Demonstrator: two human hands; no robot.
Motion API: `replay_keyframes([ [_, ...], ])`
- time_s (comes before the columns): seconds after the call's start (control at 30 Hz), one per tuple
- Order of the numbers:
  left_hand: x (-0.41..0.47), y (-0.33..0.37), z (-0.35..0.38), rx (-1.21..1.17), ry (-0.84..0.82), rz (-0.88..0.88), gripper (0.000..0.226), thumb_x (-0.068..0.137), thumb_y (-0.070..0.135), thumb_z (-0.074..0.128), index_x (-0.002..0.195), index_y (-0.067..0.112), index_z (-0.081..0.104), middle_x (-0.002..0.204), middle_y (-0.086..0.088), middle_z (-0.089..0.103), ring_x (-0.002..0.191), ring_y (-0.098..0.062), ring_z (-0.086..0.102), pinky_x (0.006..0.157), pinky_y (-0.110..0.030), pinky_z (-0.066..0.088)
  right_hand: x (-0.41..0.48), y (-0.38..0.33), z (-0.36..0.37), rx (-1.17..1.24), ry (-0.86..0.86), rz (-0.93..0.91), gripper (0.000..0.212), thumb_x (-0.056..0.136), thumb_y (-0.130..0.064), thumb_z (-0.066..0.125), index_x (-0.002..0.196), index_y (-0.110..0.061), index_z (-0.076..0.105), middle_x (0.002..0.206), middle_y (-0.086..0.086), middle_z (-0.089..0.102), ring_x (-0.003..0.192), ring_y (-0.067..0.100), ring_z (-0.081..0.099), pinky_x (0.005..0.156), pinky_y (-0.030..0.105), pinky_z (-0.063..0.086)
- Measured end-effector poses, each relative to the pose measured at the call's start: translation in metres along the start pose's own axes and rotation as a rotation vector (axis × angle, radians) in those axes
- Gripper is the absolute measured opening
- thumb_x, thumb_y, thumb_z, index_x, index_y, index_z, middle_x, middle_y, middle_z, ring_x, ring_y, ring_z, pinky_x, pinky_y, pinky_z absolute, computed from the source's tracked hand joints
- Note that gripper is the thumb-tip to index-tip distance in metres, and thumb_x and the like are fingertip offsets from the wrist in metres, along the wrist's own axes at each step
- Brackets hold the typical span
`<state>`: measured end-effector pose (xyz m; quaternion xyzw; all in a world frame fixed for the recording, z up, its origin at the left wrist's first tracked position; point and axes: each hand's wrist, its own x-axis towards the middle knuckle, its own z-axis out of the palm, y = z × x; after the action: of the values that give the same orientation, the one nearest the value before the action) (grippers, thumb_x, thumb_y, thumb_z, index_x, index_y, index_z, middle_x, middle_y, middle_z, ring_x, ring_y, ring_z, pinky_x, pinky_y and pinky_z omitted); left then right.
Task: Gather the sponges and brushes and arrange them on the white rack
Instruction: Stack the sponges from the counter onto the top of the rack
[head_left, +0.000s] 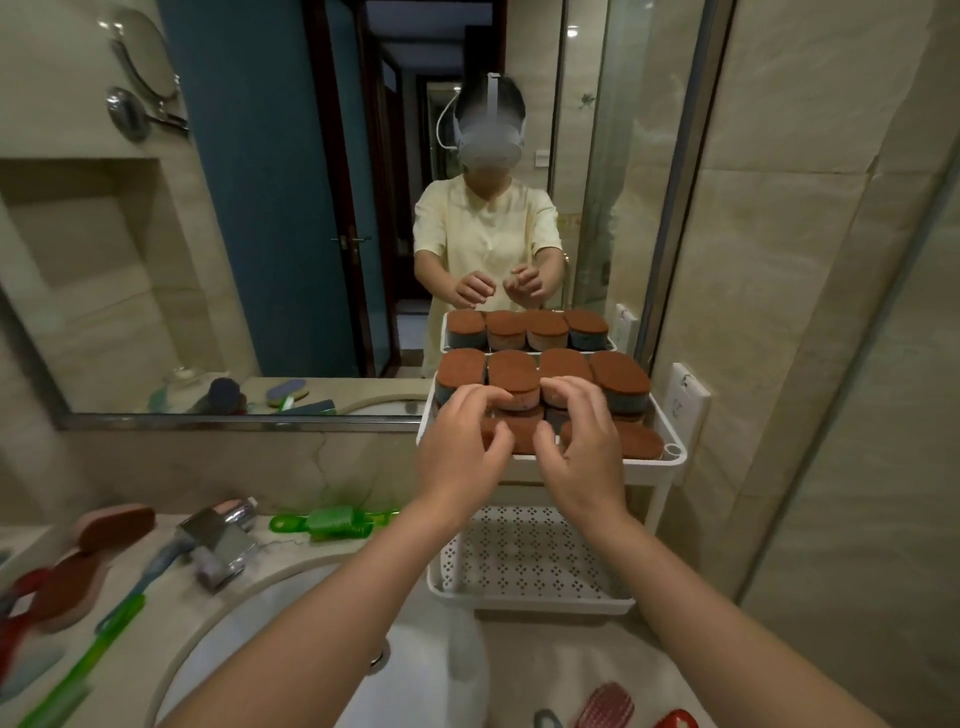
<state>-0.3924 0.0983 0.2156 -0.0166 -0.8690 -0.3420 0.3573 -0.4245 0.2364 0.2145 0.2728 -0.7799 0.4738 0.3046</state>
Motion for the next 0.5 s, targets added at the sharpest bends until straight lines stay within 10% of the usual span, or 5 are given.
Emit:
replay_keyframes([
  [0.33, -0.051, -0.066, -0.070, -0.020, 0.161, -0.217, 0.042, 0.085, 0.020, 0.055, 0.117, 0.044, 0.045, 0.107, 0.021, 0.055, 0.098, 0.005, 0.053, 0.075, -0.013, 0.042, -0.037, -0.058, 0.085, 0.180, -0.235, -0.063, 0.041, 0.084, -0.018, 0.051, 0.124, -0.025, 0.053, 0.113, -0.015, 0.049, 0.101, 0.004, 0.050, 0.084, 0.025, 0.045],
  [0.5, -0.080, -0.106, -0.108, 0.027, 0.163, -0.346, 0.044, 0.085, 0.015, 0.056, 0.116, 0.044, 0.046, 0.109, 0.020, 0.057, 0.099, 0.002, 0.056, 0.079, -0.029, 0.050, -0.056, -0.080, 0.143, 0.221, -0.364, -0.041, 0.043, 0.082, -0.021, 0.051, 0.124, -0.030, 0.051, 0.115, -0.018, 0.049, 0.103, 0.000, 0.050, 0.080, 0.025, 0.048],
])
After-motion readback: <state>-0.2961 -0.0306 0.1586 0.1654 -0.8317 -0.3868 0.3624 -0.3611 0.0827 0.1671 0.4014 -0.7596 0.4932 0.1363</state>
